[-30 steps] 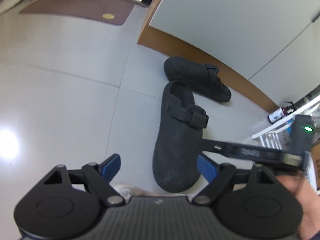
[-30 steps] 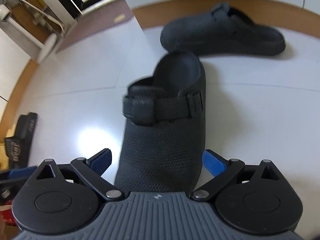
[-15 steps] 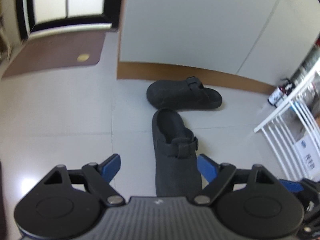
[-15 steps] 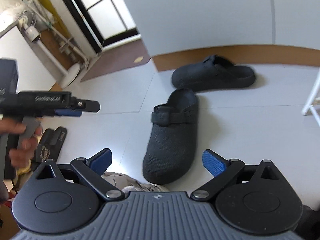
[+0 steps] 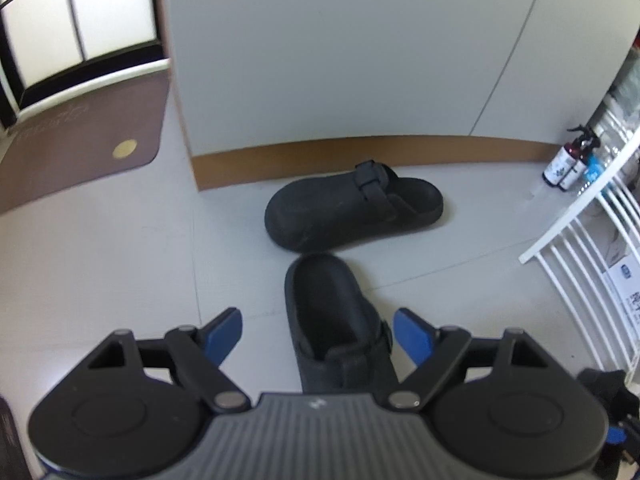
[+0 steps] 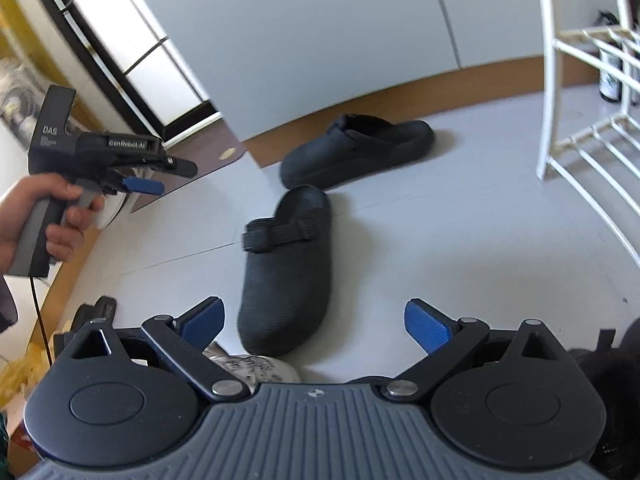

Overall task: Organize scattered shoes
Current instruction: 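Lower the left tool onto the other black clog and close on its heel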

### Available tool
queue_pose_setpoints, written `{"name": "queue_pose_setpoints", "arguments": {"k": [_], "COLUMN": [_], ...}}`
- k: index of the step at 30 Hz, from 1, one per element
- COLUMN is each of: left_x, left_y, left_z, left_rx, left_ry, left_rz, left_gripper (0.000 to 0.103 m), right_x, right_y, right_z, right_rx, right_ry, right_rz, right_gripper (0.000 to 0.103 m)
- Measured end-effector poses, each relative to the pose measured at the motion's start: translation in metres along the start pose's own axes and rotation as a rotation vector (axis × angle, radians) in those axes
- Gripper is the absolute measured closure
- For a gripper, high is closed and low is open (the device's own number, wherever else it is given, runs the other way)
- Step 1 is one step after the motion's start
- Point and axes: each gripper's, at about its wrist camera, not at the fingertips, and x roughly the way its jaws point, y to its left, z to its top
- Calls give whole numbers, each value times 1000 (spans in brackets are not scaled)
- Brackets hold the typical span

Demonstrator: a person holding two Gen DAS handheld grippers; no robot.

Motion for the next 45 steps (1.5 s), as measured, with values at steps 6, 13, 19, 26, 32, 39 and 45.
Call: {"name": "queue_pose_setpoints", "arguments": {"k": [6,13,19,26,32,39,45], "left_x": [20,62,116,162,184,225,242], "left_y": [-22,-49,-76,-89,-111,-126,-114], "left_z": [54,102,133,135,142,129,125], "left_rx": [27,93,171,184,246,318,289], "left_ry": [19,50,60,94,125,194,215], "left_rz": [56,42,67,100,168,231,302], "left_gripper": [17,17,17,19,20,23,62], "right_x": [-10,5,16,27,28,33,36], "right_y": [-18,-32,-39,-48,-52,-54,-55], "right_z": [2,16,23,25,23,17,15], "right_rx": [12,55,53,31,30,34,30], "right_ry": [-85,-40,-24,-2,7,32,50], "right_rz": [22,75,57,5,-13,-33,-45], "right_gripper": [3,3,3,3,3,3,3]}}
